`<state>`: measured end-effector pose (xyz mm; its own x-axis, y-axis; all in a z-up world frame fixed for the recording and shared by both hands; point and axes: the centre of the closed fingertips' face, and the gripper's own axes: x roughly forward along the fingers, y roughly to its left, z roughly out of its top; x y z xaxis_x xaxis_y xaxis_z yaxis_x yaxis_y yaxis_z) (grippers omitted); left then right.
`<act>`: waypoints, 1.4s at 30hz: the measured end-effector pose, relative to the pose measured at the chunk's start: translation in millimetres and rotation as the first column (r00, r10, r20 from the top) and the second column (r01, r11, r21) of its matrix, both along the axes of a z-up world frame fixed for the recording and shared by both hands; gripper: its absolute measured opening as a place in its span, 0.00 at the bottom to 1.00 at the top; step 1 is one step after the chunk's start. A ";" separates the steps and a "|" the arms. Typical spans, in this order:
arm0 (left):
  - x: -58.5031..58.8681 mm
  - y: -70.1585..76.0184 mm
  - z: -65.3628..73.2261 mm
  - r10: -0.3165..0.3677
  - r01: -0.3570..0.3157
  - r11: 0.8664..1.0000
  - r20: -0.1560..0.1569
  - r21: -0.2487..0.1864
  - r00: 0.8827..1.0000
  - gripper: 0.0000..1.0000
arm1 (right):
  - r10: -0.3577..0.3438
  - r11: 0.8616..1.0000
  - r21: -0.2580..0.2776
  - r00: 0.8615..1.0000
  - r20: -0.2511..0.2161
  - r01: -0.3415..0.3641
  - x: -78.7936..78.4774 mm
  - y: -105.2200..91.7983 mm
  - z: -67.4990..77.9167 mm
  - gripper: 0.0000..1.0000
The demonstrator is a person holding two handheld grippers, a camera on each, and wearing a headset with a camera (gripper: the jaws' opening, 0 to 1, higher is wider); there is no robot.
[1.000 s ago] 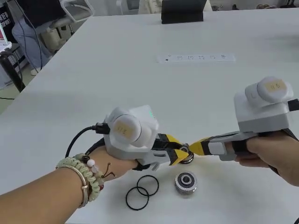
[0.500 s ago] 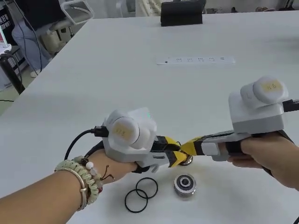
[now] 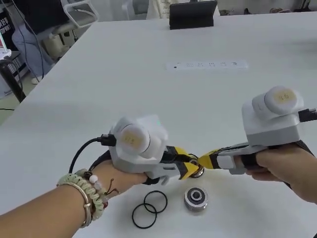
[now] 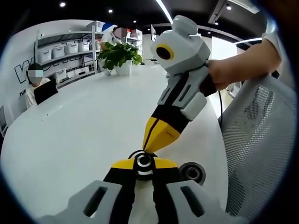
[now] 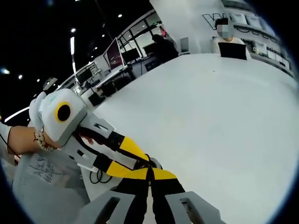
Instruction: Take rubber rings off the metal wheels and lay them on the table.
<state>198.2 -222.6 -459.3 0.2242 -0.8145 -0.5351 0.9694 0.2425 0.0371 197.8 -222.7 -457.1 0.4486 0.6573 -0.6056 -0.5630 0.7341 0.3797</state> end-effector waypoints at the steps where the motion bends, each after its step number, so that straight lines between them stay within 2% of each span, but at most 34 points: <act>1: 0.1 0.9 0.3 -0.005 0.005 1.000 0.000 0.004 1.000 0.08 | -0.002 1.000 -0.002 1.000 0.001 0.002 0.0 -0.5 0.3 0.00; 4: 1.1 2.8 2.8 -0.012 0.012 1.000 0.003 0.013 1.000 0.13 | -0.008 1.000 0.001 1.000 0.002 0.008 1.9 -3.2 1.1 0.00; 11: -4.7 -1.3 10.5 -0.050 0.050 0.999 0.016 -0.003 0.999 0.19 | -0.021 1.000 0.002 1.000 0.004 0.021 3.7 -7.1 1.5 0.00; 18: -7.6 -5.4 25.0 -0.064 0.065 0.997 0.018 -0.044 0.998 0.24 | -0.028 1.000 0.008 0.999 0.015 0.028 5.6 -8.9 5.0 0.00; 23: -9.6 -3.6 33.1 -0.079 0.081 0.996 0.035 -0.046 0.996 0.31 | -0.029 1.000 0.009 0.999 0.019 0.029 5.9 -9.4 6.3 0.00; 26: -11.3 -4.0 39.2 -0.090 0.092 0.994 0.032 -0.064 0.995 0.34 | -0.021 1.000 0.011 0.999 0.029 0.021 5.9 -8.3 8.6 0.00; 31: -13.5 -2.9 55.4 -0.098 0.098 0.991 0.003 -0.094 0.995 0.44 | -0.013 1.000 0.013 0.999 0.043 0.012 6.3 -5.9 12.5 0.00; 35: -14.0 0.9 68.5 -0.113 0.115 0.991 0.026 -0.075 0.993 0.47 | -0.004 1.000 0.008 0.998 0.058 0.004 6.5 -5.1 16.0 0.00; 39: -12.9 5.0 89.9 -0.110 0.114 0.990 0.053 -0.087 0.993 0.48 | -0.001 1.000 0.014 0.997 0.072 0.000 6.9 -4.0 20.9 0.00; 42: -13.9 11.4 101.2 -0.115 0.122 0.990 0.085 -0.076 0.990 0.51 | 0.004 1.000 0.017 0.997 0.081 -0.006 7.0 -2.5 24.3 0.00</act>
